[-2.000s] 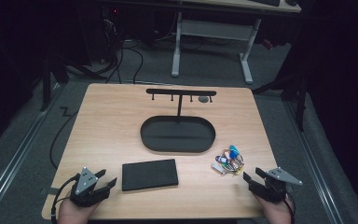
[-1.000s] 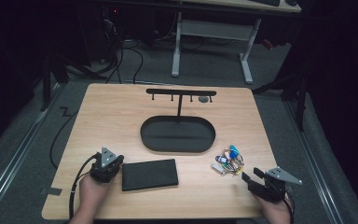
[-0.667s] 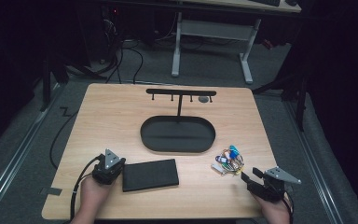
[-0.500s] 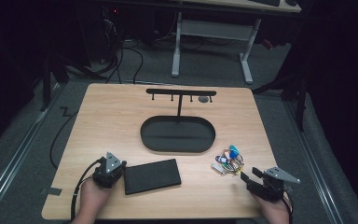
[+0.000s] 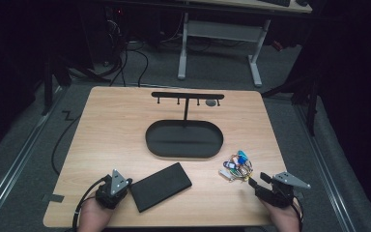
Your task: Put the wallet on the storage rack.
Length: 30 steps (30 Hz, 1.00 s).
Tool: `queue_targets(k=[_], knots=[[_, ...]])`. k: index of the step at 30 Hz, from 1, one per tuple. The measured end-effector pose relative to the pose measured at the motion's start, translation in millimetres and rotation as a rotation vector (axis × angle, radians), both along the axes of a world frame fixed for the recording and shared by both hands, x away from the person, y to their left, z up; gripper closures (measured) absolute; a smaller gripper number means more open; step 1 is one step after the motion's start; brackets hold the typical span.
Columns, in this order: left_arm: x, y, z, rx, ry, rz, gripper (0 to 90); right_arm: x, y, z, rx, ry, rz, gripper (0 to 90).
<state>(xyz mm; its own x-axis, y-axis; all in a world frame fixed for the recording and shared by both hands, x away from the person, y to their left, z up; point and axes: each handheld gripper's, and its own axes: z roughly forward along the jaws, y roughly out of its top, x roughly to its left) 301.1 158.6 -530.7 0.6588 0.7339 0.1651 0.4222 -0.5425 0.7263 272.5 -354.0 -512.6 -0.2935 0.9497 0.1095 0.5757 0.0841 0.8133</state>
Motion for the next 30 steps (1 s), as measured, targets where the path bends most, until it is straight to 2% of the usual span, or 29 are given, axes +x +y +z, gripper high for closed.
queue_targets(k=[2, 3, 4, 10, 12, 15, 17, 20, 22, 24, 30], knots=[[-3.3, -1.2, 0.1, 0.001, 0.000, -0.007, 89.3, 0.0, 0.2, 0.0, 0.002, 0.002, -0.001, 42.6], [-10.5, -4.2, 0.3, 0.004, -0.001, -0.022, 89.1, 0.4, 0.0, -0.4, 0.002, 0.002, 0.002, 42.6], [-10.5, -4.2, 0.3, 0.004, -0.001, -0.022, 89.1, 0.3, 0.1, -0.4, 0.004, 0.004, 0.002, 42.7], [-33.0, -15.1, 1.4, 0.004, 0.001, -0.079, 87.3, 1.2, 0.1, -0.5, 0.004, 0.001, 0.010, 42.7], [-34.2, -15.1, 1.8, 0.003, 0.000, -0.079, 86.2, 1.4, 0.4, -0.6, 0.005, 0.001, 0.010, 42.7], [-34.8, -13.3, 2.9, -0.005, -0.011, -0.056, 76.2, 1.7, 1.1, -0.7, 0.007, 0.004, 0.010, 42.6], [-35.1, -12.1, 4.7, 0.001, -0.033, -0.034, 72.9, 2.0, 1.8, -1.1, 0.004, 0.005, 0.015, 42.7], [-37.4, -13.6, 9.7, -0.030, -0.060, -0.035, 68.4, 2.6, 3.0, -1.8, -0.006, 0.009, 0.023, 43.4], [-41.5, -18.1, 15.0, -0.059, -0.079, -0.059, 63.8, 3.1, 3.4, -2.6, -0.008, 0.013, 0.023, 43.3], [-43.3, -20.6, 16.3, -0.061, -0.082, -0.073, 61.5, 3.1, 3.6, -2.7, -0.008, 0.014, 0.021, 43.3], [-56.2, -44.7, 19.0, -0.089, -0.078, -0.184, 52.4, 3.5, 3.5, -3.4, -0.010, 0.018, 0.023, 43.3]])
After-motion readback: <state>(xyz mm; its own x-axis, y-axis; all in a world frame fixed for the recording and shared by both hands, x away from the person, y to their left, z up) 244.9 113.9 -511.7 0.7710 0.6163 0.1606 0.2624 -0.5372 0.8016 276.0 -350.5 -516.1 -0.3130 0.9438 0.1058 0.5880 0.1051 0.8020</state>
